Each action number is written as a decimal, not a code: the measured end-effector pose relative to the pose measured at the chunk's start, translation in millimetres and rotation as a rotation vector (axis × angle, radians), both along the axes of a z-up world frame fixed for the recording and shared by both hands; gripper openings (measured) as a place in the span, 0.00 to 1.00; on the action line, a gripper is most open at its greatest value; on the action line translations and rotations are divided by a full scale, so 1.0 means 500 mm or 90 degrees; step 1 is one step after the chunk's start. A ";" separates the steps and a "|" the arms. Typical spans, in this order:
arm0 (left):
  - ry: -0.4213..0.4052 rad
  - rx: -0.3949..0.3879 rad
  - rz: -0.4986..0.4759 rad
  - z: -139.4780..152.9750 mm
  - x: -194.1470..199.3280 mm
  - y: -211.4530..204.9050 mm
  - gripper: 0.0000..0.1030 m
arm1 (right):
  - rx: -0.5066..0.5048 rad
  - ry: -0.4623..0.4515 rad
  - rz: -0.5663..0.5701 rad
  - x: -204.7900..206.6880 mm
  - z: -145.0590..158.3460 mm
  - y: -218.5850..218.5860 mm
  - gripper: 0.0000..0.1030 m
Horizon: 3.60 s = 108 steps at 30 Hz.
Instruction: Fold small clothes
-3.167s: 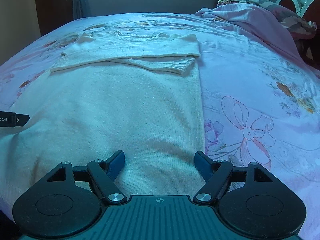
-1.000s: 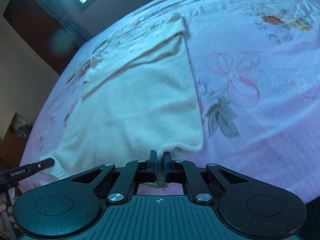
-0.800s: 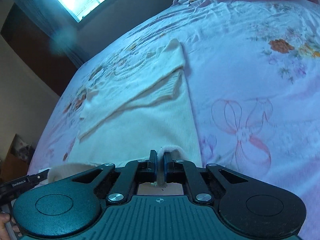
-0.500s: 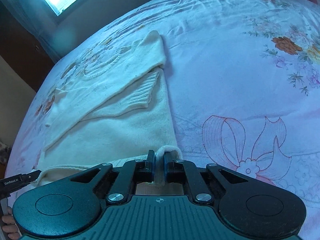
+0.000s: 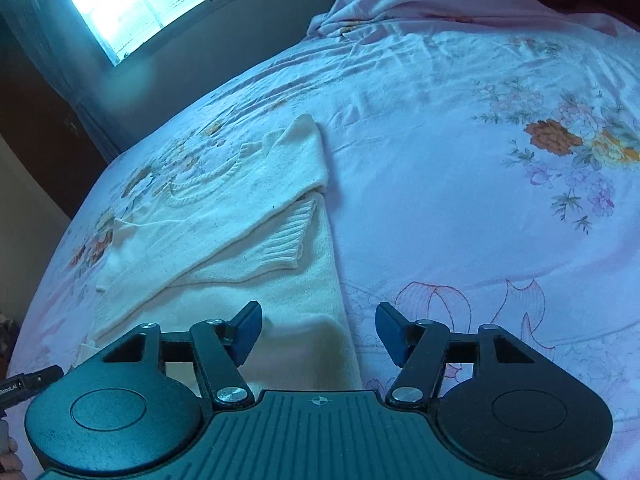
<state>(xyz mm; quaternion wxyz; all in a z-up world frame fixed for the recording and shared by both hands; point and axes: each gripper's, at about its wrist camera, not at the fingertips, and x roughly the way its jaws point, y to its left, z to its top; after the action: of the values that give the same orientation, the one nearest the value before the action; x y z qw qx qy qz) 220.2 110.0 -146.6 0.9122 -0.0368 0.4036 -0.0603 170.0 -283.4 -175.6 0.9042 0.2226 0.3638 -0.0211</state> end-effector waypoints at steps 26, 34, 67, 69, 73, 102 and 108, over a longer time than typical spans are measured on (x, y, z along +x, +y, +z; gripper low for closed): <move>-0.012 0.091 -0.129 -0.066 0.065 -0.069 0.28 | -0.210 0.017 0.135 0.078 -0.035 0.079 0.45; -0.027 0.071 -0.156 -0.048 0.040 -0.062 0.05 | -0.205 0.021 0.215 0.084 -0.043 0.094 0.09; -0.017 0.122 -0.197 -0.066 0.034 -0.091 0.08 | -0.216 0.035 0.273 0.088 -0.056 0.085 0.05; -0.016 0.118 -0.199 -0.066 0.036 -0.090 0.07 | -0.202 0.032 0.271 0.083 -0.056 0.081 0.05; 0.002 0.097 -0.185 -0.068 0.060 -0.079 0.20 | -0.179 0.045 0.278 0.089 -0.064 0.073 0.06; -0.155 0.010 -0.075 0.077 0.418 -0.115 0.04 | -0.205 -0.129 0.117 0.443 0.088 0.009 0.03; -0.125 0.029 -0.059 0.009 0.527 -0.139 0.04 | -0.224 -0.096 0.106 0.578 0.030 -0.003 0.03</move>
<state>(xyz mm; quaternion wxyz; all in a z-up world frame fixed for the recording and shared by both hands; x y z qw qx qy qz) 483.9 40.4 -142.0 0.9442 0.0090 0.3148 -0.0966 459.1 -284.7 -160.6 0.9525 0.0311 0.3028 0.0070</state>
